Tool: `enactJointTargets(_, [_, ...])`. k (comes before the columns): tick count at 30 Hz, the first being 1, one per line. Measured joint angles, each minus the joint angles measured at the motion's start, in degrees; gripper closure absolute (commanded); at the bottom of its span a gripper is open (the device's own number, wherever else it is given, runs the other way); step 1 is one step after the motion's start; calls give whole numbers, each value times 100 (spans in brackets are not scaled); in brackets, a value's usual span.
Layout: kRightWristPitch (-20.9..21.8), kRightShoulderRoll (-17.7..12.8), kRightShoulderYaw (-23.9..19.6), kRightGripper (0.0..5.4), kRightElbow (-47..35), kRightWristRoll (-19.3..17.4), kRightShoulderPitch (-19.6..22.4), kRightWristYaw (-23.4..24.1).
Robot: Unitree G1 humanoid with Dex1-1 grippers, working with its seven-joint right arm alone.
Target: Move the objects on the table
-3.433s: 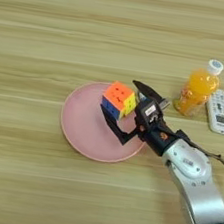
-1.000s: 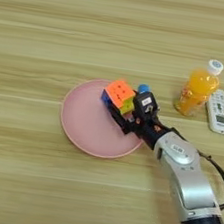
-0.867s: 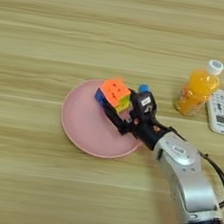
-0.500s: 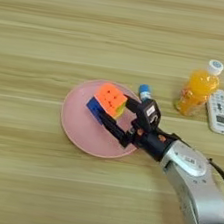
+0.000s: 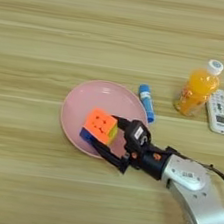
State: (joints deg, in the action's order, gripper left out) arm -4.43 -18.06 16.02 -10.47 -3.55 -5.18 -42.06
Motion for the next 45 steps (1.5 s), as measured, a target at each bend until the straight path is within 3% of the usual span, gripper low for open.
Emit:
enactJointTargets(9, [28, -14, 38, 6, 45, 23, -41, 27])
enactJointTargets(15, [34, 57, -55, 6, 64, -14, -25, 82])
enactJointTargets(26, [30, 309, -521, 6, -490, -1090, 47, -20])
enactJointTargets(32, [24, 314, -534, 6, -720, -1382, 39, -187])
enactJointTargets(34, [92, 326, -532, 6, -693, -1258, 43, -68])
enactJointTargets(45, [870, 372, -279, 6, -44, 173, 252, 580])
